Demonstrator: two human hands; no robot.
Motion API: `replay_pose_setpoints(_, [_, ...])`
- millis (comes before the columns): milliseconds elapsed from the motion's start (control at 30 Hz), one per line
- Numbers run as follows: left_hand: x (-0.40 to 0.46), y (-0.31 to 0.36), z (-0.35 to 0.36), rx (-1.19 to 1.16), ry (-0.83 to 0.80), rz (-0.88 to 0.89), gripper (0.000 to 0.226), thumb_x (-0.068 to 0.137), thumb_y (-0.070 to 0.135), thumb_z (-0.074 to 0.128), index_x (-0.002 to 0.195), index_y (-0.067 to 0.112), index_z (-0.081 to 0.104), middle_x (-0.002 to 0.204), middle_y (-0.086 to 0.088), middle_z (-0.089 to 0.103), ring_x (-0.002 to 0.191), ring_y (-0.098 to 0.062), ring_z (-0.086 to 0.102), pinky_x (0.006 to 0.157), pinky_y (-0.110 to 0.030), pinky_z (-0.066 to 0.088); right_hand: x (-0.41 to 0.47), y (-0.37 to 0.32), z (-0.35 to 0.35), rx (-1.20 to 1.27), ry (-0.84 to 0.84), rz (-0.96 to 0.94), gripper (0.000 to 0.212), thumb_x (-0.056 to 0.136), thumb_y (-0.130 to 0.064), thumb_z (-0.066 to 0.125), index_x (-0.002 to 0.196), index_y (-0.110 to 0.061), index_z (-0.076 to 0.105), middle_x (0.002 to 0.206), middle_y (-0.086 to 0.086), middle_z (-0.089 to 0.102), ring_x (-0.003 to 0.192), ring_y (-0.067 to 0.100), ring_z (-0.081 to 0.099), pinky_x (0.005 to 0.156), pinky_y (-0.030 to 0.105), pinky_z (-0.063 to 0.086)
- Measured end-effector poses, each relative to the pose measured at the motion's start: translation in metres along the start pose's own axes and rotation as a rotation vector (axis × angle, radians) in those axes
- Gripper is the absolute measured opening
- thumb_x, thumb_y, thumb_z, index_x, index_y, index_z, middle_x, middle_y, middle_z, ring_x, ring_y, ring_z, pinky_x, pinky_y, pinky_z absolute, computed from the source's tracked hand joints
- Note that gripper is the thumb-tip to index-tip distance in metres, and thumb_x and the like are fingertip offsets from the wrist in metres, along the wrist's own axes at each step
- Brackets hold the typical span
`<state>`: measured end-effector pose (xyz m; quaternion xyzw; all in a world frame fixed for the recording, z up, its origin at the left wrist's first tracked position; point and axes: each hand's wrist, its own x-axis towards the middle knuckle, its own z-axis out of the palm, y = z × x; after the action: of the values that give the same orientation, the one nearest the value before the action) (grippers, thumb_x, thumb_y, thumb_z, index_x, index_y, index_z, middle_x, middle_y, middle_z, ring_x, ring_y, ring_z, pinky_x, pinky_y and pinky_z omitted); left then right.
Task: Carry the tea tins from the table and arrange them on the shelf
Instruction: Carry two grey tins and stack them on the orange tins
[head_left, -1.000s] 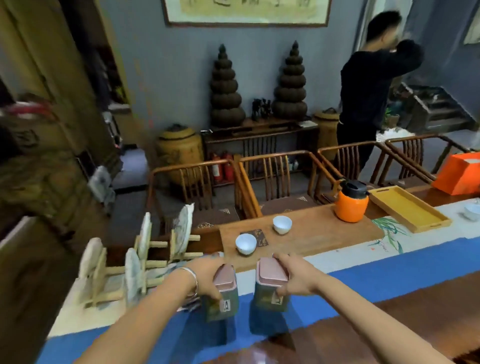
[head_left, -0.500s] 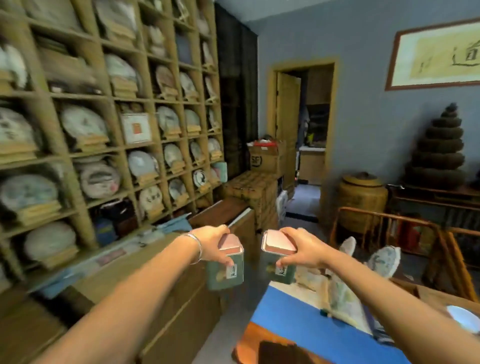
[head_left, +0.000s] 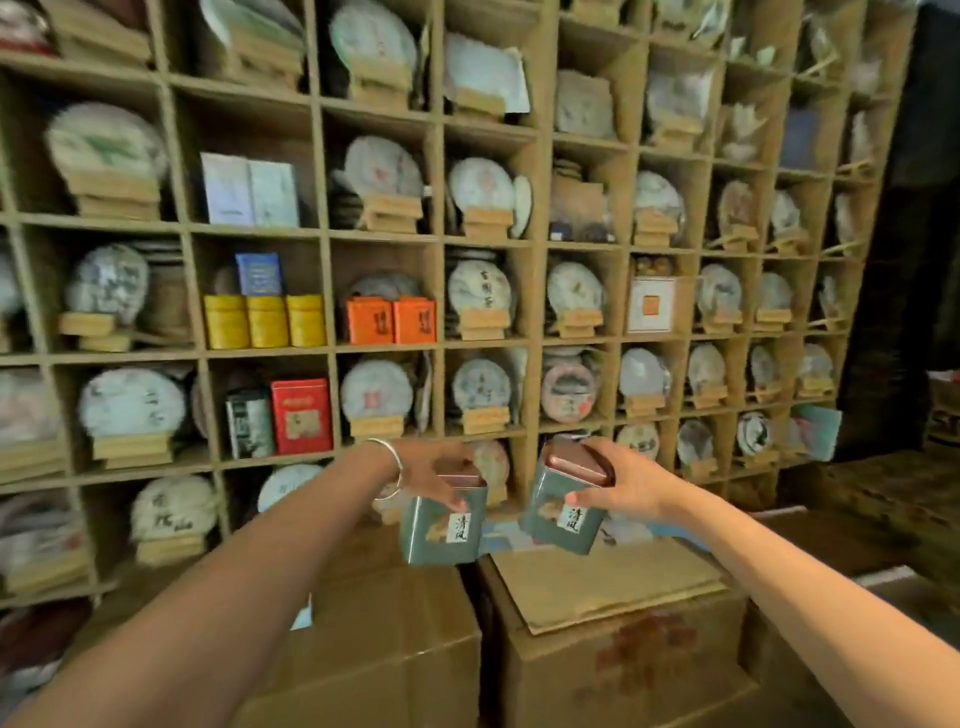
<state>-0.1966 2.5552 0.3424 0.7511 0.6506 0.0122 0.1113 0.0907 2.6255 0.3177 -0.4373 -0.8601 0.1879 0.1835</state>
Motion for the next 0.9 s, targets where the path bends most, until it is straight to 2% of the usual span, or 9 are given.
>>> replay_pose_setpoints(67, [0.005, -0.031, -0.017, -0.004, 0.027, -0.064, 0.084, 0.076, 0.057, 0.069, 0.146, 0.032, 0.029, 0.148, 0.011, 0.04, 0.133, -0.017, 0.04, 0.109, -0.034, 0.032, 0.043, -0.011, 0.004, 0.063, -0.011, -0.081, 0.067, 0.073, -0.051, 0.077, 0.126, -0.031, 0.042, 0.116, -0.009, 0.059, 0.094, -0.002, 0.056, 0.073, 0.017, 0.046])
replay_pose_setpoints(133, [0.015, -0.059, -0.034, -0.006, 0.072, -0.125, 0.08, 0.076, 0.057, 0.068, 0.143, 0.033, 0.033, 0.145, 0.01, 0.043, 0.131, -0.019, 0.043, 0.105, -0.032, 0.034, 0.088, -0.02, 0.006, 0.068, -0.021, -0.147, 0.062, 0.072, -0.049, 0.078, 0.12, -0.029, 0.044, 0.113, -0.005, 0.059, 0.097, 0.005, 0.058, 0.081, 0.027, 0.051])
replay_pose_setpoints(200, [0.026, -0.082, -0.054, -0.029, 0.126, -0.189, 0.081, 0.074, 0.06, 0.068, 0.143, 0.036, 0.032, 0.145, 0.011, 0.042, 0.129, -0.019, 0.043, 0.106, -0.035, 0.035, 0.134, -0.025, 0.003, 0.044, -0.022, -0.207, 0.066, 0.072, -0.048, 0.078, 0.124, -0.022, 0.048, 0.114, 0.001, 0.057, 0.1, 0.014, 0.059, 0.087, 0.036, 0.052])
replay_pose_setpoints(333, [0.05, -0.119, -0.097, -0.121, 0.219, -0.251, 0.076, 0.083, 0.053, 0.064, 0.146, 0.033, 0.027, 0.147, 0.008, 0.041, 0.13, -0.017, 0.042, 0.105, -0.033, 0.034, 0.217, -0.038, -0.01, 0.063, -0.047, -0.26, 0.073, 0.073, -0.04, 0.081, 0.132, -0.017, 0.044, 0.12, 0.005, 0.053, 0.107, 0.018, 0.057, 0.091, 0.035, 0.051])
replay_pose_setpoints(433, [0.069, -0.144, -0.135, -0.08, 0.291, -0.278, 0.076, 0.087, 0.052, 0.06, 0.149, 0.029, 0.022, 0.148, 0.002, 0.041, 0.131, -0.022, 0.042, 0.11, -0.041, 0.034, 0.274, -0.052, -0.027, 0.058, -0.032, -0.339, 0.059, 0.075, -0.037, 0.08, 0.123, -0.021, 0.049, 0.113, 0.0, 0.058, 0.105, 0.02, 0.059, 0.086, 0.03, 0.052])
replay_pose_setpoints(533, [0.092, -0.17, -0.172, -0.015, 0.394, -0.319, 0.08, 0.085, 0.053, 0.06, 0.151, 0.03, 0.02, 0.146, -0.005, 0.043, 0.13, -0.027, 0.043, 0.109, -0.043, 0.036, 0.328, -0.066, -0.047, 0.076, -0.001, -0.375, 0.06, 0.076, -0.04, 0.078, 0.124, -0.018, 0.048, 0.113, 0.001, 0.058, 0.103, 0.018, 0.06, 0.089, 0.038, 0.052])
replay_pose_setpoints(733, [0.143, -0.234, -0.241, -0.067, 0.498, -0.325, 0.084, 0.083, 0.053, 0.063, 0.151, 0.034, 0.018, 0.151, -0.007, 0.037, 0.134, -0.027, 0.039, 0.112, -0.045, 0.032, 0.428, -0.101, -0.072, 0.302, 0.139, -0.383, 0.051, 0.079, -0.031, 0.077, 0.12, -0.026, 0.045, 0.1, -0.01, 0.06, 0.092, 0.006, 0.063, 0.072, 0.029, 0.058])
replay_pose_setpoints(833, [0.175, -0.266, -0.267, -0.113, 0.464, -0.292, 0.084, 0.083, 0.049, 0.066, 0.151, 0.03, 0.02, 0.15, 0.0, 0.039, 0.132, -0.02, 0.041, 0.11, -0.035, 0.033, 0.478, -0.114, -0.076, 0.292, 0.167, -0.369, 0.058, 0.079, -0.034, 0.076, 0.127, -0.026, 0.045, 0.102, -0.012, 0.06, 0.089, 0.002, 0.061, 0.059, 0.017, 0.053])
replay_pose_setpoints(900, [0.196, -0.288, -0.281, -0.132, 0.452, -0.269, 0.083, 0.084, 0.046, 0.067, 0.151, 0.028, 0.021, 0.15, 0.003, 0.038, 0.13, -0.017, 0.042, 0.102, -0.027, 0.032, 0.51, -0.12, -0.076, 0.226, 0.176, -0.36, 0.069, 0.078, -0.037, 0.077, 0.135, -0.02, 0.043, 0.114, -0.004, 0.061, 0.097, 0.008, 0.062, 0.068, 0.02, 0.054])
